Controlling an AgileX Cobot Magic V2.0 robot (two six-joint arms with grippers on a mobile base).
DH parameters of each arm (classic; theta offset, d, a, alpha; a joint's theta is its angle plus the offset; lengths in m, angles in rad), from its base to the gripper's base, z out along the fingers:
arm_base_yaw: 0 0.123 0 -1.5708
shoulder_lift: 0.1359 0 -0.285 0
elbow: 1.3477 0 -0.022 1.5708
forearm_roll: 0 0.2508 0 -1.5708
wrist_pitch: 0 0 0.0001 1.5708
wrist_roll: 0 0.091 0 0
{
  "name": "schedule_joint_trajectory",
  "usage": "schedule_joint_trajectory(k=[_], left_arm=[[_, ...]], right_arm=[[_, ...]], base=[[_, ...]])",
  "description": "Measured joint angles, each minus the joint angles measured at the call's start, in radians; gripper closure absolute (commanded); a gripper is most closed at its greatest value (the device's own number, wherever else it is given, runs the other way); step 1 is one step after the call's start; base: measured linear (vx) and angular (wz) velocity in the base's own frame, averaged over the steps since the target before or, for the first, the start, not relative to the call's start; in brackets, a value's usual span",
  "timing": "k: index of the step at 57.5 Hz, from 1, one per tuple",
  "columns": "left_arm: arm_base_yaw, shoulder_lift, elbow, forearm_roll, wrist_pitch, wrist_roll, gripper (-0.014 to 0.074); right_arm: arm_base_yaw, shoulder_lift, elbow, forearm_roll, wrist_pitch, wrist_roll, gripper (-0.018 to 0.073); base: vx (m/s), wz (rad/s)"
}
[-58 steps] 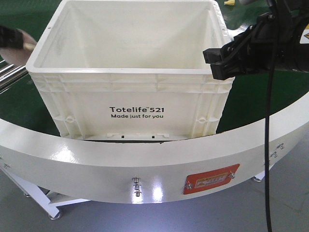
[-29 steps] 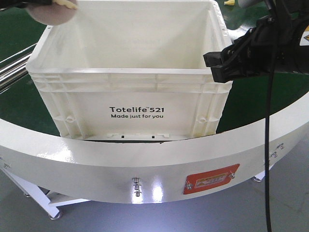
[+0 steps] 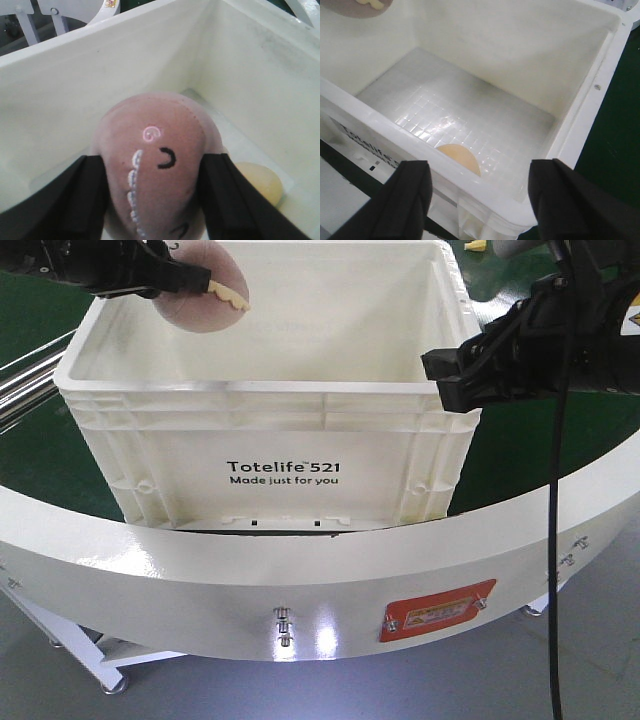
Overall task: Place moving items into box and shelve
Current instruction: 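Carry the pink plush ball over the tote and drop it inside, then move both grippers to the tote's side rims and grip them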
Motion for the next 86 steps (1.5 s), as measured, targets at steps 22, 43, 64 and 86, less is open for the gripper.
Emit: schedule_joint_trajectory(k=[22, 43, 64, 86], left_arm=[[0.000, 0.004, 0.000, 0.005, 0.000, 0.000, 0.0043], [0.000, 0.004, 0.000, 0.005, 0.001, 0.000, 0.0043], [0.000, 0.002, -0.046, 0.123, 0.064, -0.117, 0.0043], [-0.088, -0.013, -0.198, 0.759, 0.238, -0.676, 0.0043]], right_arm=[[0.000, 0.000, 0.000, 0.000, -0.001, 0.001, 0.0092], [0.000, 0.000, 0.000, 0.031, -0.001, 0.002, 0.0092], [-0.053, 0.019, -0.046, -0.010, 0.018, 0.101, 0.0080], [-0.150, 0.294, -0.418, -0.034, 0.291, 0.187, -0.0009]], base=[[0.00, 0.00], [0.00, 0.00], [0.00, 0.00], [0.00, 0.00]])
